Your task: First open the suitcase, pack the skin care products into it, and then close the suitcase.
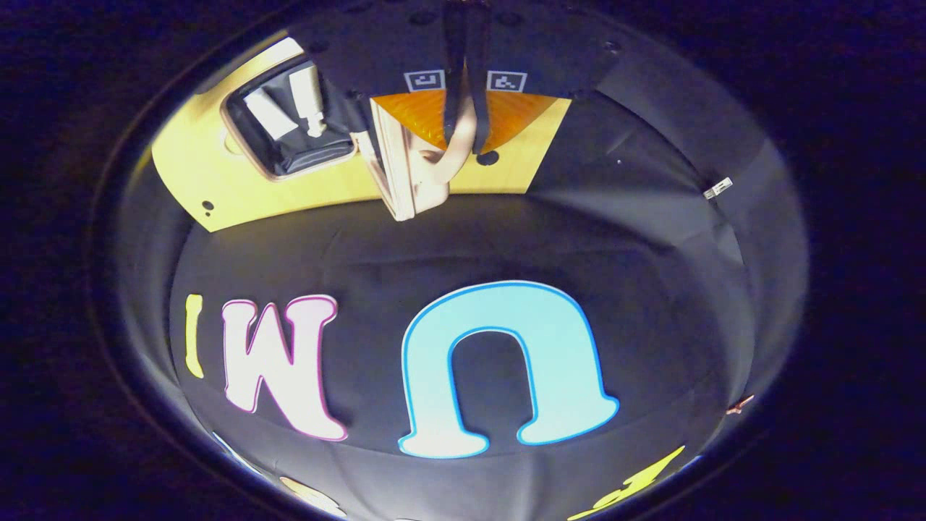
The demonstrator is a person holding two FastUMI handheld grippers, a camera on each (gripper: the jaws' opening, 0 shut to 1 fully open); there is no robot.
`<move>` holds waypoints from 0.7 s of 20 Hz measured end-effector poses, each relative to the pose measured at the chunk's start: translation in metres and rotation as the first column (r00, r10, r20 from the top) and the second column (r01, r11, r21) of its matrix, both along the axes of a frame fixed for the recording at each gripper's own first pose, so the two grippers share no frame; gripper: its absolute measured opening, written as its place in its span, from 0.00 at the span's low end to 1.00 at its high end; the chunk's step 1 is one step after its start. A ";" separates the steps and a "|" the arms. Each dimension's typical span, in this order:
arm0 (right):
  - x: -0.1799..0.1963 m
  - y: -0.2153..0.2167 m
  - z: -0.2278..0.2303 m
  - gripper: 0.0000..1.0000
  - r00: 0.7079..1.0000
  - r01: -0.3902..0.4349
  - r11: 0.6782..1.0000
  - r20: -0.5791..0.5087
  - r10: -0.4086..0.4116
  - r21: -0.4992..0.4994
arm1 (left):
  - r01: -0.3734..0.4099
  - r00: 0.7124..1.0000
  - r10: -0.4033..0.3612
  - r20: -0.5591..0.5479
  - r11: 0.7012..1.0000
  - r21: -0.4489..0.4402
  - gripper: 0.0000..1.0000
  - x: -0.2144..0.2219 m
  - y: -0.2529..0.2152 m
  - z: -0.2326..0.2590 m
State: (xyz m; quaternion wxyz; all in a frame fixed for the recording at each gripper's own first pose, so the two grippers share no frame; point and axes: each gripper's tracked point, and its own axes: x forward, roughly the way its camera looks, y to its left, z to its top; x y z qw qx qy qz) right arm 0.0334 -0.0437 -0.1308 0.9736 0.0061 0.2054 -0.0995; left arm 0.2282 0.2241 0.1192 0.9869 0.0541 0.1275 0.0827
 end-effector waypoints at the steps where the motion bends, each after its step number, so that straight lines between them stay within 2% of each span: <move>1: 0.002 -0.007 0.005 0.98 1.000 -0.009 1.000 0.005 0.009 -0.026 | 0.017 1.000 -0.017 0.013 1.000 0.003 0.06 0.002 -0.023 0.005; 4: 0.008 -0.015 0.010 0.97 0.997 -0.081 0.995 0.011 0.082 -0.052 | 0.061 0.997 -0.060 0.043 0.998 -0.012 0.06 0.002 -0.093 0.020; 8: 0.009 -0.032 0.018 0.98 0.990 -0.139 0.990 0.030 0.139 -0.019 | 0.138 0.986 -0.128 0.108 0.986 -0.095 0.06 0.016 -0.199 0.017; 10: 0.009 -0.049 0.036 0.97 0.986 -0.144 0.990 0.084 0.144 -0.005 | 0.192 0.977 -0.172 0.127 0.968 -0.162 0.06 0.026 -0.254 -0.002; 14: 0.003 -0.080 0.041 0.98 0.981 -0.171 0.985 0.091 0.173 -0.031 | 0.256 0.966 -0.237 0.107 0.939 -0.230 0.06 0.055 -0.346 -0.078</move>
